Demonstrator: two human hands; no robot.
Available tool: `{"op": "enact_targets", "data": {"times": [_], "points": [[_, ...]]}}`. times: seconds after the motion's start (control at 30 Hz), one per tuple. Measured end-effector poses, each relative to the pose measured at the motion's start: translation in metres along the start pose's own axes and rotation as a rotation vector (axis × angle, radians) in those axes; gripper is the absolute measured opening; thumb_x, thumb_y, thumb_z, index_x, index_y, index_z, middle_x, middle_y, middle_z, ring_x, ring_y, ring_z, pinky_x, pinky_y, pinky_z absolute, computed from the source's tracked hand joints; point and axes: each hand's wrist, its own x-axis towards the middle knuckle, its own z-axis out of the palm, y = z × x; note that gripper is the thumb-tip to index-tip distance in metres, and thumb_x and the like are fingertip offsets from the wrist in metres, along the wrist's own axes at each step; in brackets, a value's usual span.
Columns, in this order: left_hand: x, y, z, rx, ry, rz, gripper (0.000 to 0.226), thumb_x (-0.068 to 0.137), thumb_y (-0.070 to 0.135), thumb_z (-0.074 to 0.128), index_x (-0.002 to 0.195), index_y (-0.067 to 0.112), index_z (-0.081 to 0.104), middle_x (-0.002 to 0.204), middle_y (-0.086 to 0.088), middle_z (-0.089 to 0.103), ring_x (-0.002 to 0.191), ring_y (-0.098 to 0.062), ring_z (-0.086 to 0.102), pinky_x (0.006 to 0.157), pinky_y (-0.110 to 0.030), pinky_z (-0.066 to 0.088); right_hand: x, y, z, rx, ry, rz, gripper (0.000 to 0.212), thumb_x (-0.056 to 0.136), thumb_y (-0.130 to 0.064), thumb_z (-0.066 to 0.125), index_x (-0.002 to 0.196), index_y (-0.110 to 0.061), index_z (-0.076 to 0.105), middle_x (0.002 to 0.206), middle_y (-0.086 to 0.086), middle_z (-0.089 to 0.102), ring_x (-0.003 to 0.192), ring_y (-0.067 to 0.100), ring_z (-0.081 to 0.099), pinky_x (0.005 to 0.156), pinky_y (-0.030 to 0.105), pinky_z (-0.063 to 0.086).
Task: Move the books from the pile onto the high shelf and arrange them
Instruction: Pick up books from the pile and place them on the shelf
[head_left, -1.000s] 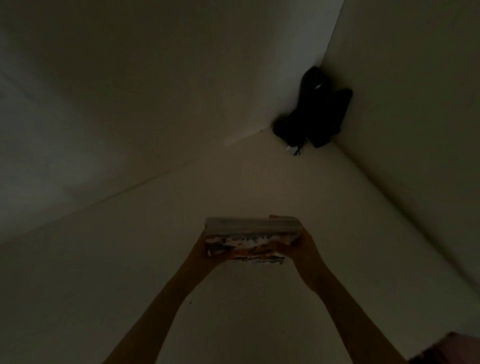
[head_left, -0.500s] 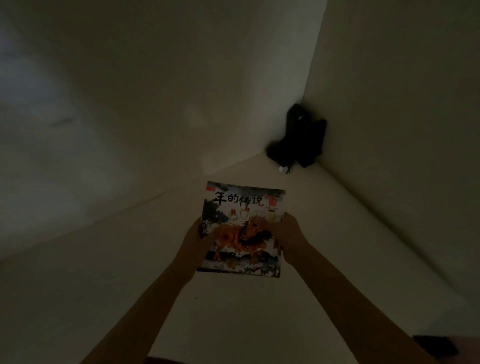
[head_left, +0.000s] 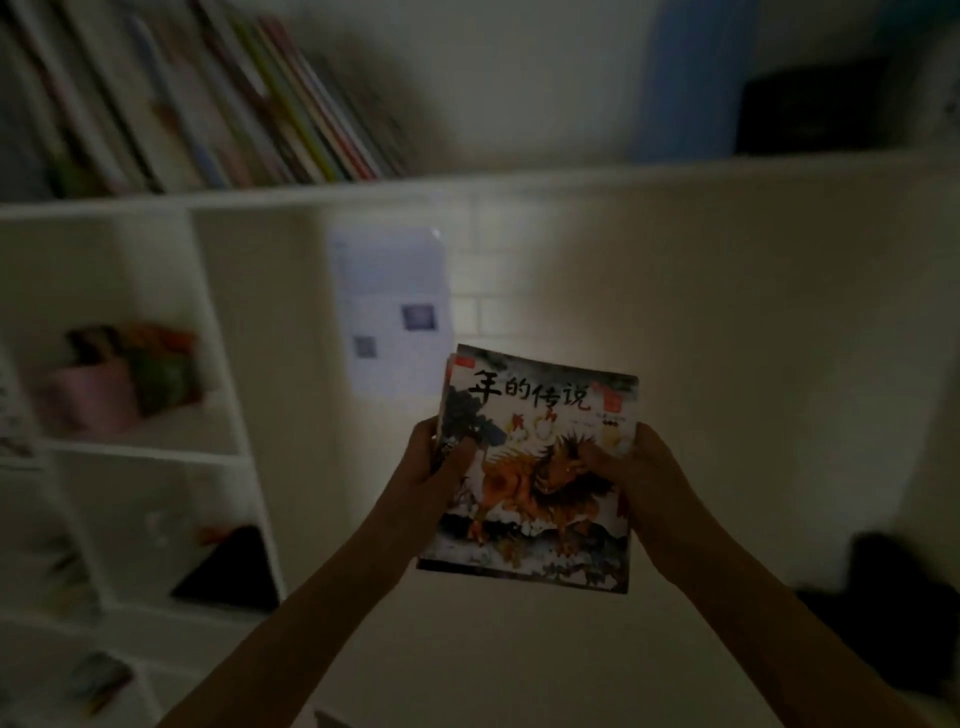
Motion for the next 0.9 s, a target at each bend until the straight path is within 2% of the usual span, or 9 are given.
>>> {"op": "enact_targets", "data": {"times": [0.17,0.27,0.4,0.53,0.63,0.73,0.8,0.87,0.9], "points": [[0.007,0.09,-0.058,0.032,0.183,0.214,0.014,0.095,0.024,0.045,0.109,0.026,0.047,0.104,0.005,0.065,0.088,-0.007,0.068,0.074,-0.026,0.058,0.02,-0.086,0.075,0.034,-0.168,-0.16,0.036,0.085,-0.01,0.063,0.119,-0.005,0.053,0.112,0.012,0.066,0.099,0.027,0.065,0.077,0.037,0.056],[0.025,0.138,-0.085,0.037,0.22,0.34,0.016,0.093,0.027,0.046,0.109,0.028,0.048,0.098,0.009,0.066,0.082,-0.005,0.069,0.069,-0.023,0.058,0.037,-0.14,0.109,0.056,-0.256,-0.272,0.029,0.086,-0.005,0.06,0.115,-0.006,0.058,0.106,0.01,0.069,0.095,0.025,0.067,0.073,0.032,0.057],[0.064,0.185,-0.112,0.035,0.235,0.507,0.02,0.092,0.025,0.049,0.112,0.026,0.045,0.109,0.0,0.065,0.09,-0.014,0.069,0.073,-0.031,0.059,0.077,-0.205,0.147,0.03,-0.321,-0.409,0.027,0.086,-0.003,0.058,0.113,-0.008,0.062,0.104,0.01,0.07,0.093,0.025,0.068,0.076,0.035,0.055],[0.12,0.21,-0.121,-0.024,0.33,0.645,0.021,0.088,0.024,0.059,0.098,0.034,0.043,0.109,0.003,0.062,0.094,-0.014,0.066,0.077,-0.032,0.057,0.132,-0.252,0.177,-0.032,-0.317,-0.545,0.046,0.084,-0.007,0.063,0.128,-0.009,0.049,0.114,0.009,0.066,0.1,0.024,0.065,0.083,0.038,0.054],[0.176,0.218,-0.113,-0.111,0.453,0.658,0.022,0.087,0.023,0.062,0.093,0.032,0.043,0.105,0.003,0.061,0.097,-0.018,0.063,0.084,-0.041,0.054,0.177,-0.269,0.192,-0.183,-0.208,-0.659,0.055,0.088,-0.018,0.062,0.138,-0.013,0.037,0.13,0.006,0.052,0.115,0.023,0.054,0.1,0.04,0.044],[0.236,0.215,-0.097,-0.016,0.605,0.671,0.024,0.09,0.024,0.059,0.107,0.021,0.043,0.104,0.002,0.054,0.099,-0.015,0.057,0.09,-0.035,0.049,0.217,-0.272,0.193,-0.742,0.184,-0.81,0.073,0.083,-0.031,0.069,0.142,-0.014,0.03,0.136,0.015,0.038,0.126,0.031,0.039,0.103,0.039,0.037],[0.271,0.207,-0.085,0.163,0.761,0.679,0.026,0.092,0.024,0.055,0.112,0.014,0.042,0.101,0.004,0.044,0.095,-0.01,0.047,0.082,-0.024,0.041,0.23,-0.264,0.191,-0.79,0.137,-0.748,0.061,0.085,-0.029,0.066,0.137,-0.015,0.037,0.131,0.015,0.043,0.116,0.029,0.047,0.092,0.033,0.042],[0.295,0.205,-0.074,0.31,0.903,0.687,0.022,0.094,0.023,0.051,0.11,0.009,0.045,0.096,0.0,0.042,0.091,-0.012,0.043,0.079,-0.026,0.039,0.237,-0.252,0.191,-0.66,-0.064,-0.589,0.043,0.09,-0.034,0.058,0.128,-0.018,0.045,0.12,0.009,0.054,0.097,0.025,0.057,0.077,0.029,0.045],[0.303,0.205,-0.07,0.377,0.957,0.676,0.022,0.094,0.023,0.05,0.108,0.005,0.049,0.096,-0.006,0.047,0.093,-0.018,0.047,0.084,-0.03,0.042,0.239,-0.248,0.191,-0.602,-0.148,-0.507,0.037,0.092,-0.039,0.053,0.123,-0.019,0.049,0.115,0.008,0.058,0.09,0.024,0.06,0.073,0.029,0.048]]}}
